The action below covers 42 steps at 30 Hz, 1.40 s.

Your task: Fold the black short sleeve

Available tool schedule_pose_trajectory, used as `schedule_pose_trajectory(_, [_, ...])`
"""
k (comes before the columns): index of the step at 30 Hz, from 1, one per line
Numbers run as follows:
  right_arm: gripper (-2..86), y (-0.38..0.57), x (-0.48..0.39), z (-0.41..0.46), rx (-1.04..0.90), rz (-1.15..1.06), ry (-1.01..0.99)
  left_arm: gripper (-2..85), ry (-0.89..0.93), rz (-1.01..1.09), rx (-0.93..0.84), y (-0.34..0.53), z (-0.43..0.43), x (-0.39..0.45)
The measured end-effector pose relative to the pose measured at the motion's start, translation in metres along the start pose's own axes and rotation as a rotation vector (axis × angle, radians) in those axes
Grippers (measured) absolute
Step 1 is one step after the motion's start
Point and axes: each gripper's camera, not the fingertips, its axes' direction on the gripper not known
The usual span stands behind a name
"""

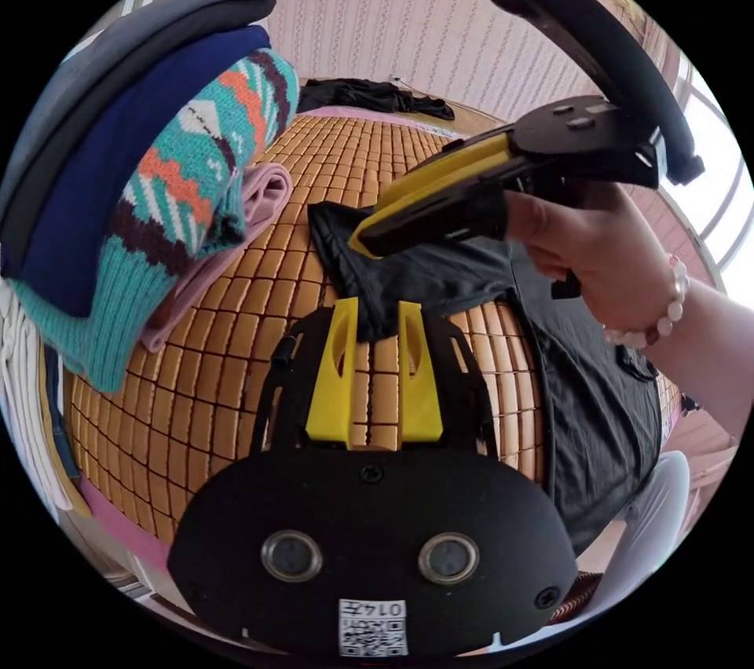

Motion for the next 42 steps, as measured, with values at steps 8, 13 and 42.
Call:
schedule_pose_trajectory(8, [10.6, -0.040, 0.003, 0.068, -0.101, 0.014, 0.068, 6.9, 0.039, 0.010, -0.071, -0.010, 0.015, -0.014])
schedule_pose_trajectory(13, [8.7, -0.045, 0.012, 0.081, -0.098, 0.036, 0.011, 6.2, -0.007, 0.076, -0.087, -0.016, 0.021, -0.006])
schedule_pose_trajectory(42, [-0.2, 0.094, 0.149, -0.107, 0.303, 0.197, -0.118, -0.5, 0.221, 0.216, 0.190, -0.039, -0.018, 0.010])
